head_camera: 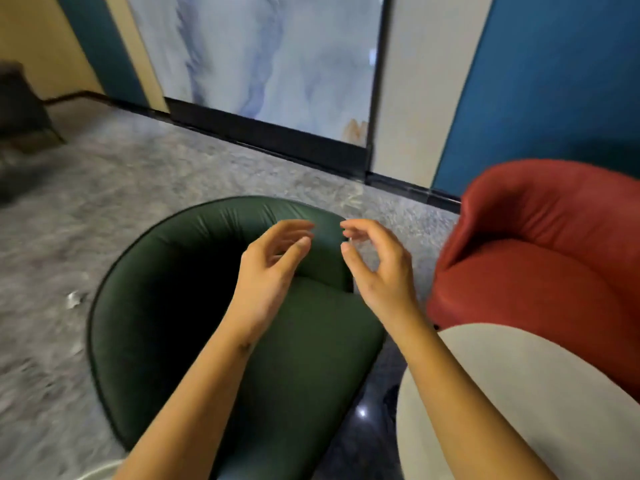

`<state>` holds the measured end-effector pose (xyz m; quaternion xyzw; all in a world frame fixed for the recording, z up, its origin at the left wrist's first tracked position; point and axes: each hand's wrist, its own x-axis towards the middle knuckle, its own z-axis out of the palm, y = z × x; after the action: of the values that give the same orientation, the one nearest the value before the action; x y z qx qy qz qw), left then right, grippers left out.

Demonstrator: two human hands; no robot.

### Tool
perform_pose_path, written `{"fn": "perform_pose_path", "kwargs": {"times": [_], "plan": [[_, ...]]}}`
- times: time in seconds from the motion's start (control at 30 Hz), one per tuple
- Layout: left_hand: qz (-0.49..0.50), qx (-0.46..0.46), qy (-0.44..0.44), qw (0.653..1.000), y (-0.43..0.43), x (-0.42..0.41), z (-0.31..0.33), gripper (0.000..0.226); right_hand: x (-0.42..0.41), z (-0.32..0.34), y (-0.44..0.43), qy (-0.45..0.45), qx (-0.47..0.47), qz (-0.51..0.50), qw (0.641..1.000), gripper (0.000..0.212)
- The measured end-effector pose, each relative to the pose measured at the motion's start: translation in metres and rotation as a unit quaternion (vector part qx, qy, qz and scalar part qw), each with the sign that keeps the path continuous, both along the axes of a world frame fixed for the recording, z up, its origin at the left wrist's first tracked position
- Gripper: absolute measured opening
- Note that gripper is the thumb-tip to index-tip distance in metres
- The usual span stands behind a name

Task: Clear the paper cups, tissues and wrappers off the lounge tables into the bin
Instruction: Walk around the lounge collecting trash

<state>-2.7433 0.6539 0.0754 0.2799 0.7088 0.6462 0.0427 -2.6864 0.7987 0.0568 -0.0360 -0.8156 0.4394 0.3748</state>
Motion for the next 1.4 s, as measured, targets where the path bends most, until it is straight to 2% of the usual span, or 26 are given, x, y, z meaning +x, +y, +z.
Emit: {"fn": "perform_pose_path", "kwargs": {"times": [0.17, 0.4, 0.5, 0.6, 0.8, 1.0, 1.2, 1.33, 1.4], "plan": [[0.166, 0.014, 0.056, 0.984, -0.164, -0.009, 0.052, 0.021, -0.053, 0.048, -0.136, 0.027, 0.006, 0.162, 0.986, 0.025], [0.363, -0.025, 0.123, 0.923, -0.400, 0.045, 0.098, 0.018, -0.072, 0.093, -0.344, 0.034, -0.016, 0.365, 0.930, 0.030], [0.412, -0.041, 0.127, 0.901, -0.467, 0.070, 0.105, 0.021, -0.070, 0.097, -0.403, 0.043, -0.015, 0.408, 0.912, 0.042], [0.462, -0.040, 0.125, 0.877, -0.527, 0.097, 0.103, 0.023, -0.068, 0.094, -0.460, 0.027, -0.033, 0.448, 0.893, 0.044], [0.512, -0.042, 0.109, 0.851, -0.600, 0.111, 0.082, 0.023, -0.081, 0.083, -0.534, 0.003, -0.043, 0.473, 0.880, 0.030], [0.511, -0.048, 0.080, 0.855, -0.631, 0.070, 0.062, 0.025, -0.117, 0.066, -0.564, -0.016, -0.050, 0.461, 0.886, 0.026], [0.490, -0.055, 0.053, 0.868, -0.656, -0.013, 0.033, 0.026, -0.190, 0.037, -0.587, -0.040, -0.055, 0.433, 0.899, 0.026], [0.481, -0.057, 0.044, 0.874, -0.680, -0.098, 0.019, 0.026, -0.270, 0.021, -0.605, -0.044, -0.062, 0.411, 0.908, 0.025], [0.476, -0.060, 0.037, 0.877, -0.690, -0.147, 0.018, 0.027, -0.320, 0.020, -0.611, -0.048, -0.069, 0.400, 0.913, 0.017]]}}
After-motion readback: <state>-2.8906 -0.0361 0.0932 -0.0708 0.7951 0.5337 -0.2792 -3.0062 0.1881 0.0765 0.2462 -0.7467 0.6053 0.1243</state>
